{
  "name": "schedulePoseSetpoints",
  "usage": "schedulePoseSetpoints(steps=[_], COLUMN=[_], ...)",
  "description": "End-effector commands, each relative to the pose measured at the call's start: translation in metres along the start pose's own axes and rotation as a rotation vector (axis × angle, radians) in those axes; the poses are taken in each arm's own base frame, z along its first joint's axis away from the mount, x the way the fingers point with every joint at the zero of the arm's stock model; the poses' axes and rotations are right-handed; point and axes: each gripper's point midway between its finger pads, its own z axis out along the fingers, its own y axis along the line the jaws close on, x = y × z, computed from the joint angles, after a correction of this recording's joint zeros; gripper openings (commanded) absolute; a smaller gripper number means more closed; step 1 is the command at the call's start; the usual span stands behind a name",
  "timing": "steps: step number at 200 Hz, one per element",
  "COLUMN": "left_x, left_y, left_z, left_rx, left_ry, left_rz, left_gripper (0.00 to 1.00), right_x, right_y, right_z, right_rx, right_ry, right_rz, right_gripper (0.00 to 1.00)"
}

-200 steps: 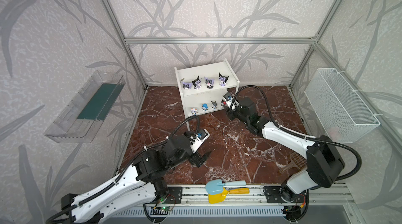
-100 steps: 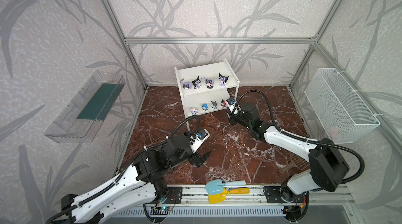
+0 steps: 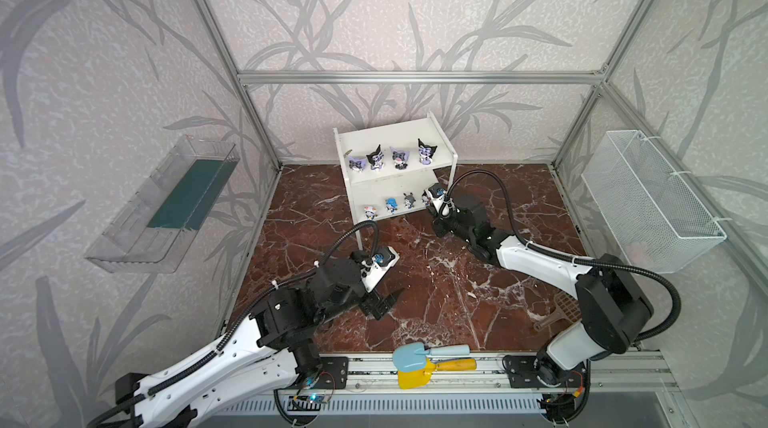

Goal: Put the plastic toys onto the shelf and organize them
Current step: 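Lower the red-hatted figure beside the grey figure on the lower tier, then open the right gripper and draw it back from the shelf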

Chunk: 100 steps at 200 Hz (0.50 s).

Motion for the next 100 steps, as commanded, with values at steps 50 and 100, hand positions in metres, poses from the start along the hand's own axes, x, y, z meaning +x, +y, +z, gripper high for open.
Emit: schedulePoseSetpoints(steps=[50, 100], left_x=[0.0034, 0.0033], left_y=[0.0011, 0.0011], left_z=[-0.0016, -0.0009], left_rx=[-0.002, -0.002], left_ry=[-0.001, 0.0], left_rz=[0.012, 0.012], left_gripper=[0.99, 0.99], right_x=[-0.0165, -0.0168], right_y=[-0.0113, -0.0094], right_z=[0.0051, 0.0009], right_rx=[0.058, 0.047], right_ry=[-0.039, -0.045], right_rz=[0.024, 0.022], right_gripper=[0.16, 0.16])
